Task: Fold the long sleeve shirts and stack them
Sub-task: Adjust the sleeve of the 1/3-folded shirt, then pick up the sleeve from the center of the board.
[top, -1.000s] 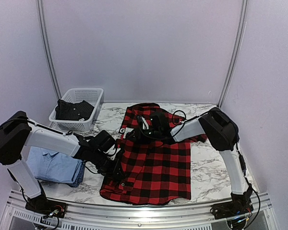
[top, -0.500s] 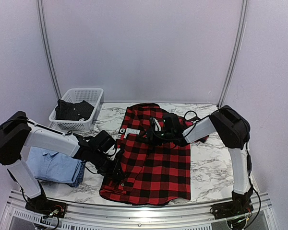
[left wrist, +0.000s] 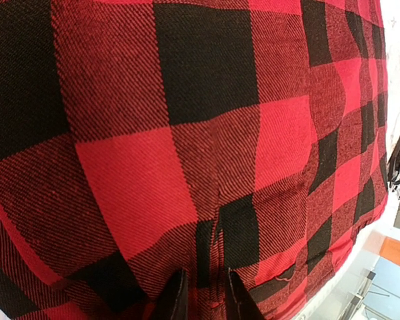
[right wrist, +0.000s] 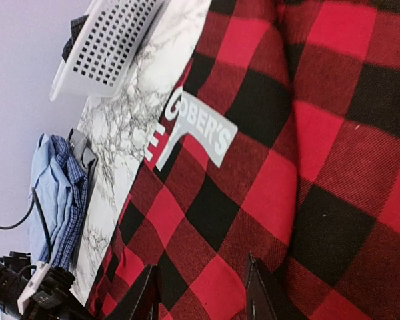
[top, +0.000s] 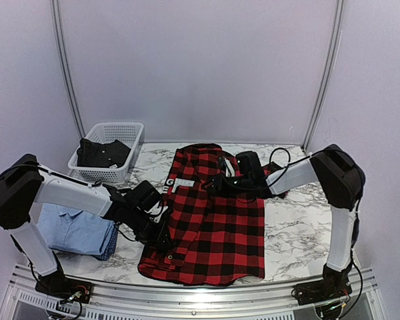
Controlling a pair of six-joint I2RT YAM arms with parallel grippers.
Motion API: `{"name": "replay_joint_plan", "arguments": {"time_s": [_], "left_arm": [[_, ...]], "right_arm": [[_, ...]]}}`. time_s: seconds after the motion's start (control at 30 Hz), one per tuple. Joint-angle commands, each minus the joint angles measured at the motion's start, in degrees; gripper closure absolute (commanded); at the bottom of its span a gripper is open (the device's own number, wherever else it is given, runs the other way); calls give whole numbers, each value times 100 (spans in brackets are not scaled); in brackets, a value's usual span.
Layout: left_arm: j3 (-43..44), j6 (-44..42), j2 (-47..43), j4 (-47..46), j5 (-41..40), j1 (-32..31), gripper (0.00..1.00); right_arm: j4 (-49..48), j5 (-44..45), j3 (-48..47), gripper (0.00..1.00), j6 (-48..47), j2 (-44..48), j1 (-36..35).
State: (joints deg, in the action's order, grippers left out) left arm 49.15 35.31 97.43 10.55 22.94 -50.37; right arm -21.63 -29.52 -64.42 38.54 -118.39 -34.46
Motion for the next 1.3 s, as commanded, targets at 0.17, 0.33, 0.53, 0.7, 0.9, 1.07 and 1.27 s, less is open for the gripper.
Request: {"name": "replay_joint_plan", "arguments": {"time_s": [0.17,0.33,0.53,0.7,0.9,1.07,1.27], "left_arm": [[576,-399,-205,938,-497,-39,72],[1067,-579,-228,1185,-634,-36,70],[1577,-711,-150,1350,-735,-33,69],[1826,-770,-57,1422,-746,-18,69],[1921,-750,2,1442,-770,-20,69],[1964,-691,-34,1442,-879,-21,69],[2030,-640,-33,1443,-955,-24,69]], "right_arm": [[1241,1341,749,59,-675,2060,1029],[1771,2090,1305,58,-818,2844,1705],[1866,2355,2051,57,-866,3288,2564],[1785,2572,2320,54,-1148,3278,2924],[1788,2601,2050,50,-1664,2708,2964],[1759,2485,1896,50,-1738,2277,2963],[1637,2422,1847,52,-1727,1945,2963]]}}
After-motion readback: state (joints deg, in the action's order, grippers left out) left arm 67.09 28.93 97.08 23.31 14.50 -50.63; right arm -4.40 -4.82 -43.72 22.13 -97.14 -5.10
